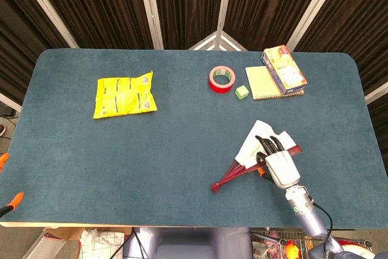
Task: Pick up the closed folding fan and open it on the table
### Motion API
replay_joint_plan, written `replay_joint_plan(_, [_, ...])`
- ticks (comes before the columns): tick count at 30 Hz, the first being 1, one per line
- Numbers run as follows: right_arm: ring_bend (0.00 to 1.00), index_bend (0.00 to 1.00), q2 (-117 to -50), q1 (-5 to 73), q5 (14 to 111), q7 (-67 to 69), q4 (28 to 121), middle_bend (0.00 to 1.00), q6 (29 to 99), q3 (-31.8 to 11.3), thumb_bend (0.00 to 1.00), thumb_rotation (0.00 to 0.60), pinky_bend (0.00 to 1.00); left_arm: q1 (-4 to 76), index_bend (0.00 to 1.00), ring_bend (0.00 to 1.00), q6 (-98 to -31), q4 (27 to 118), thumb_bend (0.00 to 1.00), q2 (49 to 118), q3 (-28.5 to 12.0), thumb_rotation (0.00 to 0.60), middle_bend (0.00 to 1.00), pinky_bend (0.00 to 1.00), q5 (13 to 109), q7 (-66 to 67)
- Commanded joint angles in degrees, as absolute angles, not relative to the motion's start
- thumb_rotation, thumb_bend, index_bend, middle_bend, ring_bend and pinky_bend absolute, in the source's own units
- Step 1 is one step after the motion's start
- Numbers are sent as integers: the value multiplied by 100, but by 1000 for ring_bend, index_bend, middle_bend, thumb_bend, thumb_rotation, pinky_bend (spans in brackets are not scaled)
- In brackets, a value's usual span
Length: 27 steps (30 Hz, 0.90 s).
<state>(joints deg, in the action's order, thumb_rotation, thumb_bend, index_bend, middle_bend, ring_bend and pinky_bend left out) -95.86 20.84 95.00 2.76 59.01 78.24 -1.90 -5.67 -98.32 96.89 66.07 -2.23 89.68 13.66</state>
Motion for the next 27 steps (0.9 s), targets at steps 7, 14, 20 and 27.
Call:
replay_joint_plan(7, [203, 717, -9334, 2244, 9669, 206, 6212, 163, 7958, -235, 474, 600, 164, -558, 155, 0, -9806, 9690, 224, 6611, -226, 600, 0, 0, 8953, 1390])
replay_joint_plan(14, [203, 762, -9091, 2376, 9719, 0, 6686, 163, 7974, -328, 474, 600, 168, -524, 155, 0, -9744, 9689, 224, 6609, -247, 600, 0, 0, 8914, 1389])
replay_joint_plan(20, [204, 775, -8855, 2544, 9655, -138, 7140, 163, 7827, -481, 474, 600, 170, -467, 155, 0, -9635, 9679, 224, 6608, -273, 600, 0, 0, 8849, 1405])
replay_joint_plan(27, [205, 782, -8531, 2809, 9622, -227, 7821, 162, 7537, -620, 474, 600, 170, -218, 163, 0, -9344, 9560, 224, 6662, -347, 600, 0, 0, 8883, 1435])
